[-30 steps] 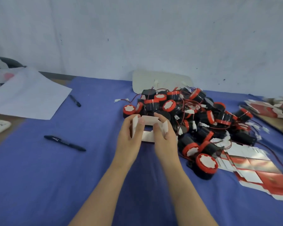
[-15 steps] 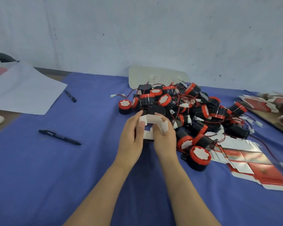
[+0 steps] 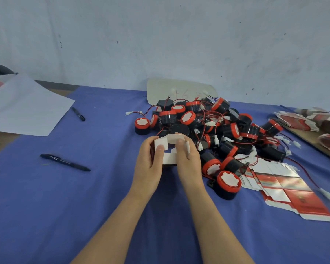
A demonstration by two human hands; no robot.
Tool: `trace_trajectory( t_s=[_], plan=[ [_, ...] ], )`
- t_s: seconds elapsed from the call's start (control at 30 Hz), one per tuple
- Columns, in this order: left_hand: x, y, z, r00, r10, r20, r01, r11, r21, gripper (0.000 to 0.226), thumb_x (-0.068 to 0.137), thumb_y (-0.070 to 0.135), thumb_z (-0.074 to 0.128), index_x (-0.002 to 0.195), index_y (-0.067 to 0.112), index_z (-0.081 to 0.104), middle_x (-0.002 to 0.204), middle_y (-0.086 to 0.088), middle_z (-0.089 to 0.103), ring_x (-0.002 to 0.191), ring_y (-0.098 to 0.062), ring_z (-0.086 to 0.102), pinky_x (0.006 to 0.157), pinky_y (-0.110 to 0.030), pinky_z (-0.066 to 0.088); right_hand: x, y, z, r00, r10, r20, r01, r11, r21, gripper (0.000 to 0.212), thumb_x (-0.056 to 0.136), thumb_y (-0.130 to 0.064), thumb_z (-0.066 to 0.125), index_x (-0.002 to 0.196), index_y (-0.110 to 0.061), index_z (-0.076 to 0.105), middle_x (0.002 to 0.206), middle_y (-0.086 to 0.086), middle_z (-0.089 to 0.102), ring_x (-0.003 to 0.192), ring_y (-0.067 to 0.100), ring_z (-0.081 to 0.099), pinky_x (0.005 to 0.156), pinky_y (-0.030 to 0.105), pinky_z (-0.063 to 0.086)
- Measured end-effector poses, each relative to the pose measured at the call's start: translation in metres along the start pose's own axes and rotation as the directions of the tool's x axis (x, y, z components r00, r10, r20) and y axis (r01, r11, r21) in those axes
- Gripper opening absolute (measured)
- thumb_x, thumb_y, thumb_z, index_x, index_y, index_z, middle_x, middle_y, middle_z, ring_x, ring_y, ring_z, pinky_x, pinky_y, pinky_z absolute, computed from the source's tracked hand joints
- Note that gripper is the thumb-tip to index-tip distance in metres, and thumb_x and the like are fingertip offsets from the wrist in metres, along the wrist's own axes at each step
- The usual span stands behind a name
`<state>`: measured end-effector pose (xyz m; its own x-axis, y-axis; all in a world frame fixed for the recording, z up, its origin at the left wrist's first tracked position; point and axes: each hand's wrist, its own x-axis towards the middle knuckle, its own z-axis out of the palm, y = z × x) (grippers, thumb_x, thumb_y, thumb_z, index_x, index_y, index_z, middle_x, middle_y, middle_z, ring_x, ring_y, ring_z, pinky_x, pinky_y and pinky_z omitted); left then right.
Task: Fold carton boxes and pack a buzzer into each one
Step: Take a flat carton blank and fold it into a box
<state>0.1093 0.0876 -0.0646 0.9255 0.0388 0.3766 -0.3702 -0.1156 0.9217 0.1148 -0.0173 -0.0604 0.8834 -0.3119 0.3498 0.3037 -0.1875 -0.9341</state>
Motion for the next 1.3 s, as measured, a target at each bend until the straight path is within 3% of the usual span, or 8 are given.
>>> trace_trajectory(
  t_s=[0.2,0.33,0.43,0.57,0.7,0.9,1.1,1.3],
  plan=[
    [0.000,-0.003,0.003,1.000,-0.001,0.009,0.001,0.998,0.061,0.033,0.098,0.027,0.048,0.130,0.020,0.044,0.127,0.005,0.054,0.113,-0.010,0.053,0.085,-0.012,0.045,-0.001,-0.005,-0.002,1.000,0.028,0.012,-0.029,0.998,0.064,0.027,0.098,-0.037,0.047,0.077,-0.025,0.059,0.067,-0.018,0.065,0.064,-0.008,0.059,0.057,0.008,0.043],
    [0.003,-0.007,0.000,0.997,-0.012,-0.080,0.018,0.997,0.071,0.026,0.098,0.009,0.046,0.120,0.022,0.048,0.122,0.004,0.056,0.103,-0.007,0.054,0.075,-0.004,0.041,-0.002,-0.012,0.003,0.981,0.016,0.192,-0.024,0.999,0.042,0.029,0.099,-0.040,0.040,0.109,-0.023,0.060,0.097,-0.021,0.063,0.088,-0.013,0.058,0.072,0.003,0.041],
    [0.010,-0.009,-0.009,0.991,-0.040,-0.128,0.044,0.998,0.034,0.027,0.098,0.004,0.042,0.111,0.027,0.047,0.113,0.008,0.057,0.096,-0.005,0.055,0.075,-0.011,0.044,0.003,-0.020,0.005,0.936,0.103,0.335,-0.158,0.977,0.140,0.038,0.105,-0.029,0.027,0.139,-0.020,0.039,0.114,-0.023,0.043,0.097,-0.015,0.052,0.063,-0.010,0.032],
    [0.015,-0.010,-0.013,0.988,-0.081,-0.132,0.075,0.996,-0.053,0.028,0.097,0.005,0.045,0.107,0.031,0.051,0.103,0.018,0.057,0.095,-0.002,0.058,0.076,-0.018,0.049,0.000,-0.010,-0.002,0.912,0.120,0.391,-0.173,0.979,0.104,0.034,0.103,-0.031,0.036,0.125,-0.055,0.045,0.112,-0.040,0.050,0.098,-0.029,0.047,0.081,-0.002,0.038],
    [0.015,-0.009,-0.014,0.990,-0.082,-0.112,0.074,0.995,-0.072,0.034,0.095,0.002,0.047,0.103,0.035,0.052,0.104,0.018,0.058,0.090,0.005,0.059,0.066,-0.006,0.046,-0.004,-0.007,-0.003,0.941,0.044,0.335,-0.042,0.999,-0.014,0.038,0.100,-0.019,0.048,0.135,-0.033,0.048,0.130,-0.019,0.052,0.118,-0.006,0.049,0.091,0.006,0.040],
    [0.010,-0.003,-0.006,0.999,-0.005,-0.034,0.005,1.000,0.021,0.038,0.094,0.000,0.045,0.112,0.032,0.052,0.116,0.022,0.054,0.106,0.009,0.050,0.086,-0.002,0.039,-0.008,-0.010,-0.001,0.976,-0.092,0.195,0.115,0.987,-0.110,0.053,0.089,0.013,0.039,0.107,-0.031,0.063,0.126,-0.008,0.056,0.120,0.003,0.049,0.097,0.014,0.041],
    [0.015,-0.003,-0.018,0.996,-0.086,-0.035,0.080,0.987,-0.139,0.029,0.097,0.004,0.047,0.108,0.027,0.061,0.127,0.013,0.056,0.115,-0.005,0.053,0.091,-0.020,0.046,-0.008,-0.022,-0.012,0.847,0.030,0.531,-0.081,0.994,0.073,0.026,0.095,-0.017,0.055,0.111,-0.029,0.070,0.146,-0.016,0.039,0.135,-0.017,0.020,0.087,0.001,0.038],
    [0.016,0.003,-0.022,0.988,-0.156,-0.015,0.145,0.948,-0.284,0.044,0.091,-0.001,0.036,0.103,0.026,0.068,0.116,0.008,0.067,0.103,-0.007,0.061,0.078,-0.017,0.050,-0.007,-0.020,-0.010,0.896,0.002,0.443,0.073,0.986,-0.152,0.034,0.091,-0.022,0.063,0.115,-0.045,0.057,0.138,-0.013,0.043,0.130,-0.005,0.035,0.100,0.015,0.037]
  ],
)
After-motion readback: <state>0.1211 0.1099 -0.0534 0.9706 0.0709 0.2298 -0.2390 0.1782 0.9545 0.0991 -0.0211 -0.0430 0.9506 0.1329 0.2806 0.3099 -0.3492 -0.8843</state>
